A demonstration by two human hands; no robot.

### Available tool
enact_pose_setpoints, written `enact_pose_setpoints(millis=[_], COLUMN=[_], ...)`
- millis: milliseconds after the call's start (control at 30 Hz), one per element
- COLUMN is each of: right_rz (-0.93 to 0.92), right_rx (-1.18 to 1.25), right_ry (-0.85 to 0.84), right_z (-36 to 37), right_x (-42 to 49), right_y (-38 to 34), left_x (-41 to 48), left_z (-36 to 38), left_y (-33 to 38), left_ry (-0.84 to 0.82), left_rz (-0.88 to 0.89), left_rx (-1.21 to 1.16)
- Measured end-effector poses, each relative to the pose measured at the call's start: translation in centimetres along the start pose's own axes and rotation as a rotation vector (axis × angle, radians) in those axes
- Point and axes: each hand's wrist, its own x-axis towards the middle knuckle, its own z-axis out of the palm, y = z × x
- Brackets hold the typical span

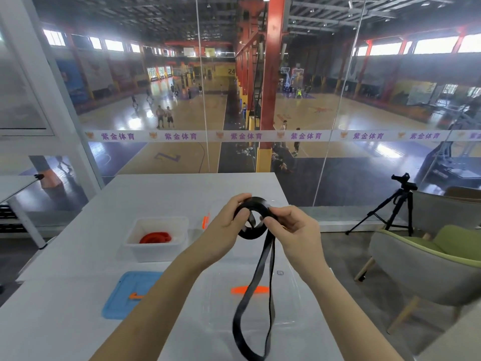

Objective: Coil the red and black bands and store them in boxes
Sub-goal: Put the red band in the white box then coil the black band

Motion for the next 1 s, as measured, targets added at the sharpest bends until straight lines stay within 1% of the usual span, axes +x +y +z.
enact_pose_setpoints(millis=[100,200,300,367,400,467,633,800,867,1000], right_rz=[-0.016,-0.037,-0.050,-0.037,-0.028,-0.009,0.066,0.061,0.053,0.045], right_rx=[-0.022,-0.069,-0.135,-0.149,-0.133,-0.068,0.128,0.102,0.093,0.059], right_ry=[-0.041,-0.080,-0.132,-0.145,-0.139,-0.104,0.014,0.034,0.035,0.058], right_z=[0.0,-0.4,-1.1,-1.4,-1.4,-1.3,-0.9,-0.5,-0.3,0.0], right_x=[0.4,0.6,0.7,0.7,0.6,0.3,-0.5,-1.6,-1.9,-2.0], right_y=[-0.4,-0.4,-0.5,-0.4,-0.4,-0.2,0.6,1.4,1.7,1.8], left_x=[0.4,0.6,0.7,0.6,0.5,0.4,-0.1,-0.2,-0.2,-0.2], left_z=[-0.3,-0.6,-0.5,-0.2,0.1,0.6,2.6,4.3,4.6,4.8], left_y=[1.0,1.5,2.2,2.5,2.5,2.0,0.8,0.1,0.1,0.2], left_ry=[0.009,-0.016,-0.103,-0.149,-0.142,-0.092,0.069,0.263,0.329,0.384], left_rz=[0.095,0.168,0.124,0.085,0.088,0.086,0.005,-0.087,-0.119,-0.159], left_rx=[0.202,0.349,0.437,0.444,0.426,0.328,-0.071,-0.415,-0.470,-0.593])
